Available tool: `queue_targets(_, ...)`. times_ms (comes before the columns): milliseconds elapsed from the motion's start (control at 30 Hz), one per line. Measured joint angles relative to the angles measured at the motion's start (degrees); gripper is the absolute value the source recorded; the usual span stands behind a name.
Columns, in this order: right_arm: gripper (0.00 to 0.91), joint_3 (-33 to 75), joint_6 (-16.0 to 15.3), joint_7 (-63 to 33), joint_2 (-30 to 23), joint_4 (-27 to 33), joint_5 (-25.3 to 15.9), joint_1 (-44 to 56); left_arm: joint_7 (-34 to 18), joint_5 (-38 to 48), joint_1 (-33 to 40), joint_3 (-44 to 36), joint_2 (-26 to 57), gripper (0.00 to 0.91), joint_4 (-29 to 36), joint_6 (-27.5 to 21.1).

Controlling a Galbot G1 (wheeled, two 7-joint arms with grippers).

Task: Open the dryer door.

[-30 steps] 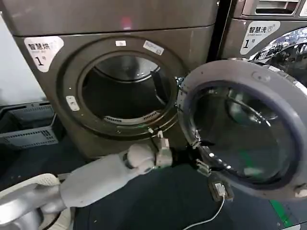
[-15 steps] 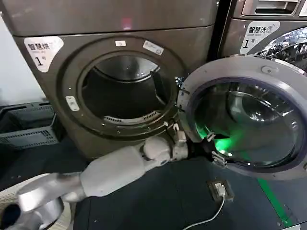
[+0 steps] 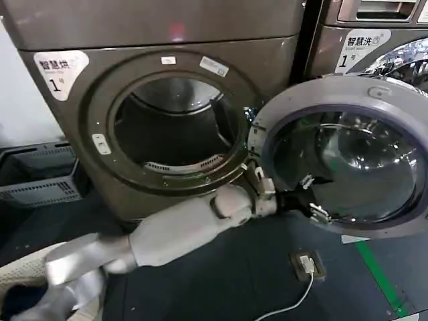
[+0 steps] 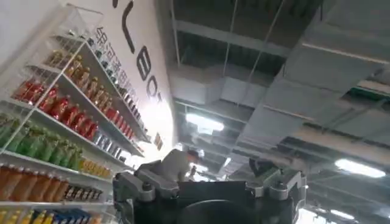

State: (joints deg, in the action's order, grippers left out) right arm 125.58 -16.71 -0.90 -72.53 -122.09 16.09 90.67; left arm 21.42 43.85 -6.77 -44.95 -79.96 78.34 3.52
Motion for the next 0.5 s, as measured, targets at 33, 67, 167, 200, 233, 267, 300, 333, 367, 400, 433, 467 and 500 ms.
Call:
queue_targets(33, 0.907, 0.0, 0.0, 0.0, 0.0, 0.0, 0.0, 0.0, -0.2, -0.1, 0.0, 0.0, -0.3, 0.907, -0.2, 0.1)
queue_targets(67, 0.907, 0.0, 0.0, 0.1, 0.0, 0.1, 0.0, 0.0, -0.3, -0.1, 0.1, 0.0, -0.6, 0.907, -0.4, 0.2)
queue_targets(167, 0.907, 0.1, 0.0, 0.1, 0.1, 0.1, 0.0, 0.2, -0.4, -1.7, 0.3, -0.3, -1.3, 0.907, -1.1, 1.5)
queue_targets(200, 0.907, 0.0, 0.0, 0.1, 0.1, 0.1, 0.0, 0.2, -0.5, -2.3, 0.3, -0.3, -1.6, 0.907, -1.4, 1.9)
queue_targets(233, 0.907, 0.0, 0.0, 0.2, 0.1, 0.1, 0.0, 0.2, -0.8, -2.5, 0.4, -0.3, -1.9, 0.907, -1.6, 2.2)
queue_targets(267, 0.907, 0.0, 0.0, 0.2, 0.1, 0.1, 0.0, 0.2, -1.0, -2.6, 0.5, -0.3, -2.1, 0.907, -1.9, 2.5)
queue_targets(300, 0.907, 0.0, 0.0, 0.3, 0.1, 0.0, 0.0, 0.2, -1.2, -3.1, 0.6, -0.3, -2.3, 0.907, -2.2, 3.0)
queue_targets(333, 0.907, 0.0, 0.0, 0.3, 0.1, 0.0, 0.0, 0.2, -1.3, -3.5, 0.8, -0.3, -2.6, 0.907, -2.6, 3.3)
queue_targets(367, 0.907, 0.0, 0.1, 0.3, 0.1, 0.0, 0.0, 0.2, -1.4, -3.5, 0.8, -0.3, -2.9, 0.907, -2.9, 3.4)
queue_targets(400, 0.907, -0.1, 0.1, 0.3, 0.1, 0.0, 0.0, 0.2, -1.5, -3.5, 0.9, -0.2, -3.2, 0.907, -3.3, 3.6)
queue_targets(433, 0.907, -0.1, 0.2, 0.3, 0.1, 0.0, 0.0, 0.2, -1.5, -3.5, 0.9, -0.1, -3.4, 0.907, -3.6, 3.7)
queue_targets(467, 0.907, -0.1, 0.3, 0.3, 0.1, 0.0, 0.0, 0.2, -1.5, -3.5, 1.0, -0.1, -3.5, 0.907, -3.9, 3.7)
queue_targets(500, 0.907, 0.0, 0.3, 0.3, 0.1, 0.0, 0.0, 0.3, -1.6, -3.5, 1.0, 0.0, -3.7, 0.907, -4.1, 3.8)
